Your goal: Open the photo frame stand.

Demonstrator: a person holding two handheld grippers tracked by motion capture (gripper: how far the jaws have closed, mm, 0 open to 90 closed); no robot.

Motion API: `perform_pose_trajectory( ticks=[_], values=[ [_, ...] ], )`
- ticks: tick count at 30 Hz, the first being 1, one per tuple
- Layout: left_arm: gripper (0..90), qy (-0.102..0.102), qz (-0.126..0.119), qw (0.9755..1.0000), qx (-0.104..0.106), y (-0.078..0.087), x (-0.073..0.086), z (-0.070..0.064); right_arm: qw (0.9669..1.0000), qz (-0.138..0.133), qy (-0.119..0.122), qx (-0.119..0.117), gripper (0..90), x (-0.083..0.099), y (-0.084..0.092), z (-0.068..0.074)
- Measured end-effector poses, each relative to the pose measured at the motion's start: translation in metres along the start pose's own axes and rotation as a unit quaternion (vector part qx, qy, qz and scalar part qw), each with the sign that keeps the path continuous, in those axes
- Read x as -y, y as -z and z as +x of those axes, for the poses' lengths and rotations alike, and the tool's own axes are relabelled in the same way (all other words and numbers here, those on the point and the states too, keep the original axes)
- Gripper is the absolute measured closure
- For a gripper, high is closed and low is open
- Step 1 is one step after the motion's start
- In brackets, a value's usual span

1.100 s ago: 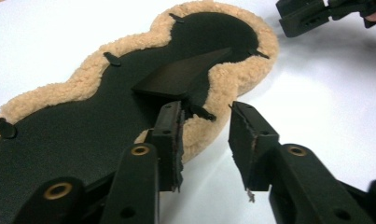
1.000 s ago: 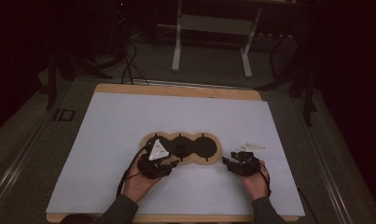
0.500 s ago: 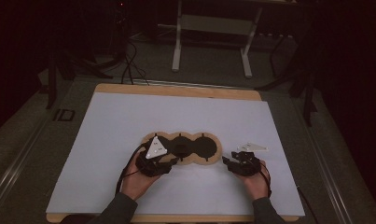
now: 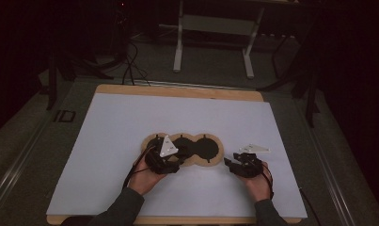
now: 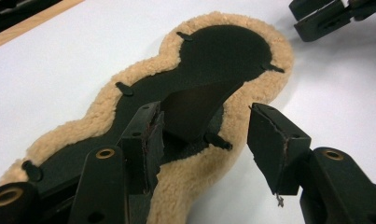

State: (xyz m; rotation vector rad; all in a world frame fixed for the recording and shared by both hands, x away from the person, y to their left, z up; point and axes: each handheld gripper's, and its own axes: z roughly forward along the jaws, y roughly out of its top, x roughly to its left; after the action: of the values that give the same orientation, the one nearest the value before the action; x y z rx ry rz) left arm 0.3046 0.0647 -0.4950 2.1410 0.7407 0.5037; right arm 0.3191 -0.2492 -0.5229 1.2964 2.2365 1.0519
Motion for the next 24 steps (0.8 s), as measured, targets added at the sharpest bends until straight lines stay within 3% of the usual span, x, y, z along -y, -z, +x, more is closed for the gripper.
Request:
perform_pose_trajectory(
  ticks=[7, 17, 24],
  values=[
    [49.1, -0.007, 0.027, 0.9995, -0.015, -0.017, -0.006, -0.001, 1.0, 0.0, 0.001, 0.0, 49.7, 0.0, 0.0, 0.0],
    [51.6, -0.022, 0.042, 0.9985, -0.028, -0.035, -0.013, -0.001, 1.0, -0.001, 0.001, -0.001, 49.3, 0.0, 0.0, 0.0],
    [54.3, -0.039, 0.048, 0.9973, -0.04, -0.039, -0.015, -0.004, 1.0, 0.0, 0.002, -0.002, 49.3, 0.0, 0.0, 0.0]
  ],
)
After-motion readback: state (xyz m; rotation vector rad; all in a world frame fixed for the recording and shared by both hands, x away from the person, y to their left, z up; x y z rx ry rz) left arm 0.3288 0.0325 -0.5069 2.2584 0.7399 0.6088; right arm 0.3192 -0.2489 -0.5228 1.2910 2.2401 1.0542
